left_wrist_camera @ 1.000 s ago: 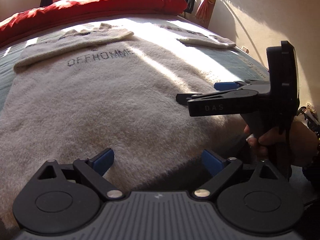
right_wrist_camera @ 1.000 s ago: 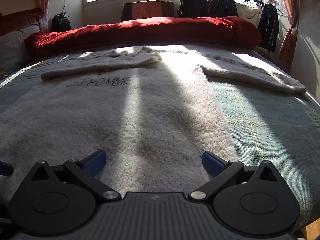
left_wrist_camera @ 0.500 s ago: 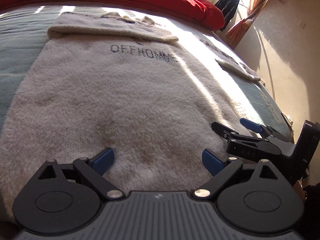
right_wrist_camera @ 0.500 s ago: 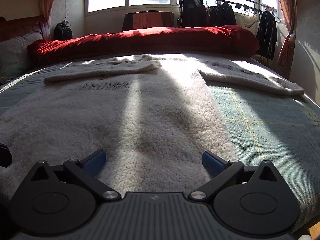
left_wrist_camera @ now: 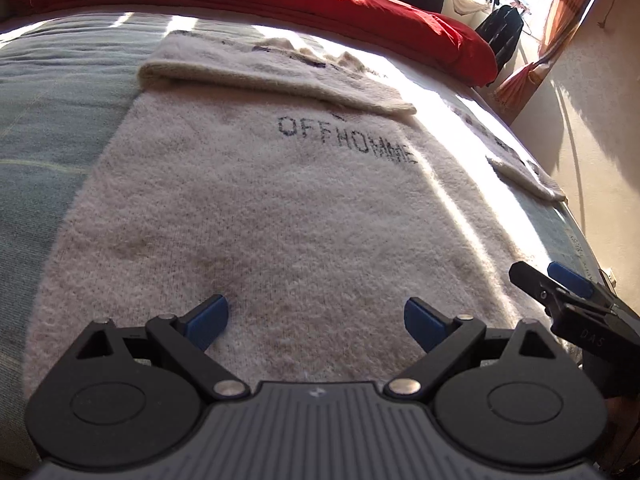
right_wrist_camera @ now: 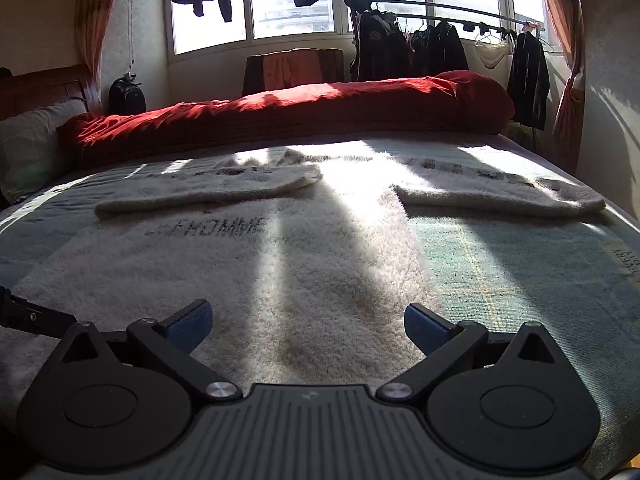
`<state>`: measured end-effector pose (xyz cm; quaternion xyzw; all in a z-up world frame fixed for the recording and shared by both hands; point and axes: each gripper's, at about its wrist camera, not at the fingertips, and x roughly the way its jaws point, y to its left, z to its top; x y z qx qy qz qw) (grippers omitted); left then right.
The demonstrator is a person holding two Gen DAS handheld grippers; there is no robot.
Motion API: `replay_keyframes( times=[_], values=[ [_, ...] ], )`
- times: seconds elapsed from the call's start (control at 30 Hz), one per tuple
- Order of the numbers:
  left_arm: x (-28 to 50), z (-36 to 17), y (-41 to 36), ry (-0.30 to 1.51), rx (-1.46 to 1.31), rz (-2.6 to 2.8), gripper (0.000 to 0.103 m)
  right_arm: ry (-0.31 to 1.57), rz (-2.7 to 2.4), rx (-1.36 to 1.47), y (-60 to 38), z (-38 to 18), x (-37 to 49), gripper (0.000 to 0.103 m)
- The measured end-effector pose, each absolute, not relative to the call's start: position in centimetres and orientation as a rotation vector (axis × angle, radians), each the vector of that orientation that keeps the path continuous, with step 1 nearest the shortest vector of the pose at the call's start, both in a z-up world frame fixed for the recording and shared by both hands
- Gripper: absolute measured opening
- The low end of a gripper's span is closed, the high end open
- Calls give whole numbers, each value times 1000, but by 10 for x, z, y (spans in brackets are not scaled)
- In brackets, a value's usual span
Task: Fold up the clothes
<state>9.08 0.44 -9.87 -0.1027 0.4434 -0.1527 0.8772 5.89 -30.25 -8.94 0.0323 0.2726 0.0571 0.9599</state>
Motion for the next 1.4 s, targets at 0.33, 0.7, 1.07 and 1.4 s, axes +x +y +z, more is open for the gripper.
replay_keyframes(
  times=[0.33, 0.7, 1.07, 1.4],
  values=[
    [75, -87, 2, 962, -194, -308, 95, 681, 110, 68, -305, -115, 78, 103],
    [111, -78, -24, 939, -170, -285, 95, 718, 159, 157, -322, -98, 82, 103],
    [163, -65, -34, 929, -216, -296, 95, 727, 204, 193, -325, -91, 115, 103],
    [235, -72, -75, 883, -179, -349, 95, 747, 233, 50, -313, -111, 120, 103]
  ],
)
